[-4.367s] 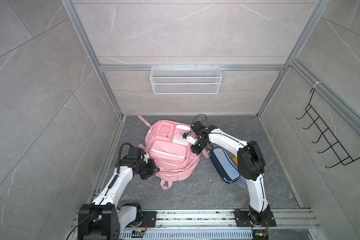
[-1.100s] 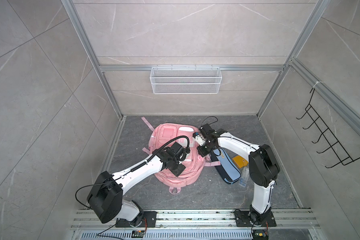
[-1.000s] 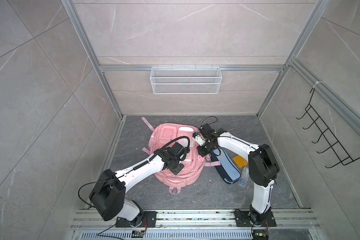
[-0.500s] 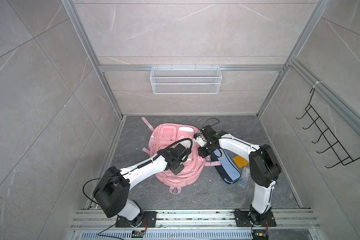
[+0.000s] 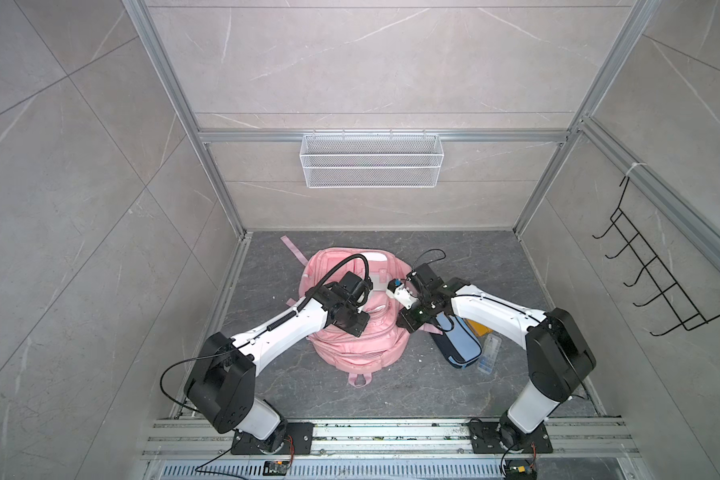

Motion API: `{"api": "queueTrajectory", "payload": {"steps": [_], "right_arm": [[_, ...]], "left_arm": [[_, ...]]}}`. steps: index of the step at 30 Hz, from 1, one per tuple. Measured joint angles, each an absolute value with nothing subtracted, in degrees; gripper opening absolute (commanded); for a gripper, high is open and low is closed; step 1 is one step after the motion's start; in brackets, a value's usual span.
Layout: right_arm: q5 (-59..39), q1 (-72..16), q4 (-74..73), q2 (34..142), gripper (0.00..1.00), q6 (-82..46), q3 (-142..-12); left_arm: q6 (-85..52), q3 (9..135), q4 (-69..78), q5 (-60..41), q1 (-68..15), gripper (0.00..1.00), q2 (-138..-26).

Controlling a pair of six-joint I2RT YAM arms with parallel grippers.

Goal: Pack the student bag

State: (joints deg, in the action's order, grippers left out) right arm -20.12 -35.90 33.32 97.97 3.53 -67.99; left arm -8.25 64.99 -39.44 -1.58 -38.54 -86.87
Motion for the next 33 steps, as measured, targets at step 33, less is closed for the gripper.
{"api": "queueTrajectory", "payload": {"steps": [33], "right_arm": [[-27.0, -35.6, 35.9, 106.8, 0.0, 5.0, -85.4]], "left_arm": [[-43.8, 64.4, -38.0, -14.5, -30.5, 0.0, -84.8]]}}
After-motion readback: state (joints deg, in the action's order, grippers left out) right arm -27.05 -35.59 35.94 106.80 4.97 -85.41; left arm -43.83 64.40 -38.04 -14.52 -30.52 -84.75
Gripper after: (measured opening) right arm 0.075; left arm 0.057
